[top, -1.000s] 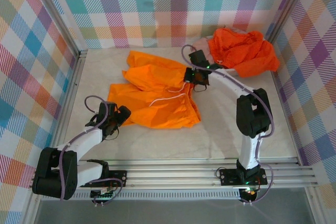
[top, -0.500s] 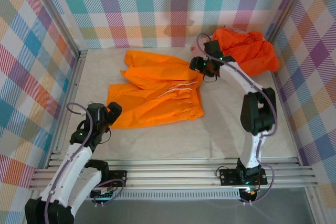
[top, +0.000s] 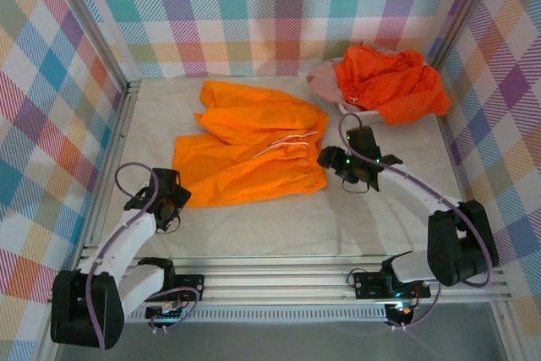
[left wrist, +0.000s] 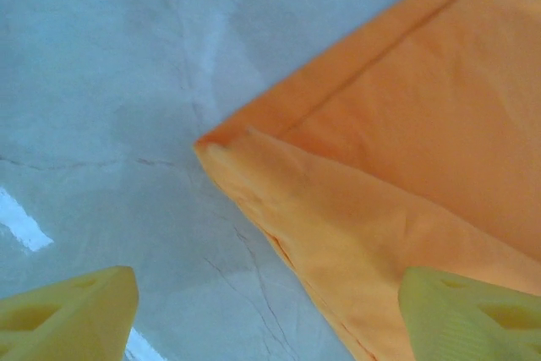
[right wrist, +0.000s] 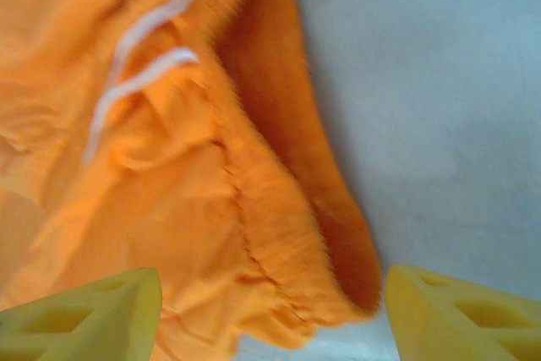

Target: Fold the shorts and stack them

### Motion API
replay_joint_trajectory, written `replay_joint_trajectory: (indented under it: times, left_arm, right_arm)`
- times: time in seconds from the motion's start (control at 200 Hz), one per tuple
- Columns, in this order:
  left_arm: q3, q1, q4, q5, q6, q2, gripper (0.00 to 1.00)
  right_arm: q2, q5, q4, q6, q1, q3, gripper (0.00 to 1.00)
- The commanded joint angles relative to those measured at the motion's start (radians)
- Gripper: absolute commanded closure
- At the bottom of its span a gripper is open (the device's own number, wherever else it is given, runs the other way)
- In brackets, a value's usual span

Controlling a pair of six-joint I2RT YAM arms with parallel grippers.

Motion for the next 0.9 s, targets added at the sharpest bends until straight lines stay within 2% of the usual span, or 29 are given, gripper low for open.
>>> replay_joint_trajectory:
  times: [0.0,0.205,0.465,0.7,0.9]
  left_arm:
    - [-0.009,0.039,0.051,-0.031,-0.013,0.022,0.23]
    - [-0.020,0.057,0.116,-0.029,-0.011,0.086,0.30]
    - [-0.010,0.063,0.184,-0.017,0.002,0.207,0.32]
    - [0.012,0.062,0.210,0.020,0.028,0.283,0.56]
    - [0.012,0.063,0.249,0.035,0.047,0.301,0.71]
  right_arm:
    - [-0.042,-0.025,0.091,0.140,-0.003,-0.061,0.35]
    - [0.019,-0.066,0.140,0.197,-0.003,-0.108,0.42]
    - [0.104,-0.094,0.164,0.214,0.017,-0.084,0.43]
    - [0.165,-0.092,0.162,0.213,0.031,-0.050,0.44]
    - [0.202,-0.072,0.152,0.207,0.033,-0.010,0.54]
